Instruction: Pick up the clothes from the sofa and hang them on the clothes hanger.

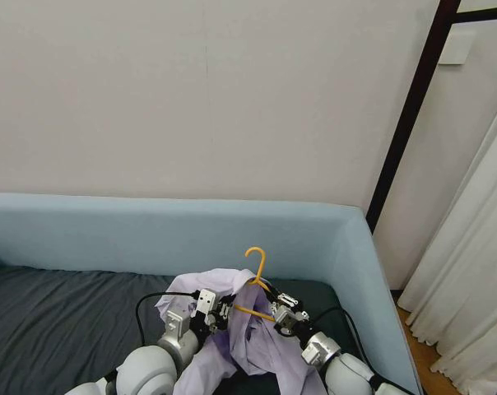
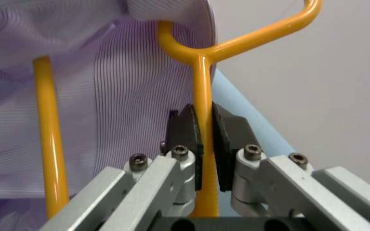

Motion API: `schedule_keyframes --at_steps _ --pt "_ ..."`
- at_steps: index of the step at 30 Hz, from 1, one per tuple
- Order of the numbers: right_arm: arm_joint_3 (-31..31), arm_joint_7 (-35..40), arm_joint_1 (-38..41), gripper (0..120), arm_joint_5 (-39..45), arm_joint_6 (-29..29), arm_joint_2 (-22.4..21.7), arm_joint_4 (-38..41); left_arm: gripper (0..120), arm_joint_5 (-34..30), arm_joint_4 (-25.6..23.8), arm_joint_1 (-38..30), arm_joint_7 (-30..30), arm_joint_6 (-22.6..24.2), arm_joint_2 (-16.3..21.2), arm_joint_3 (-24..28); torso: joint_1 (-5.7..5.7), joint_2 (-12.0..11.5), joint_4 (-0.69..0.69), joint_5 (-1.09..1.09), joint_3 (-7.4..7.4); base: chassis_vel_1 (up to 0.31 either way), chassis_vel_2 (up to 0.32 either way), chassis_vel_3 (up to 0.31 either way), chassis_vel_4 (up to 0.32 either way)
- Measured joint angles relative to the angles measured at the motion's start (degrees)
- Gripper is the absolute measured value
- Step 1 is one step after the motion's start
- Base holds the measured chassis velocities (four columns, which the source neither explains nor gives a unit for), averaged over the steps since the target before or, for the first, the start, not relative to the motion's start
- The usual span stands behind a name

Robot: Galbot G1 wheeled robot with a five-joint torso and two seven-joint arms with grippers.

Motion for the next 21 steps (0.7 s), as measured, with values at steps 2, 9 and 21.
schedule_keyframes --at_steps 2,9,21 --pt "0.15 -0.01 -0.09 5 -2.14 0.57 0.08 0.09 12 -0.11 -0.04 -0.30 -0.11 -0.05 -0.57 0.60 0.00 0.00 0.00 0.00 0.00 0.000 0.000 0.000 0.000" --pt "1.28 0.28 0.05 5 -3.82 0.86 0.68 -1.02 37 0.50 -1.82 1.16 0.75 0.78 0.58 0.36 0.00 0.00 0.00 -0.01 0.00 0.000 0.000 0.000 0.000" --pt "4.71 1.17 -1.17 5 -2.72 1.90 0.32 -2.09 84 8.47 -5.07 9.81 5.26 -1.49 5.11 -9.55 0.00 0.00 0.00 -0.01 0.00 0.000 0.000 0.000 0.000"
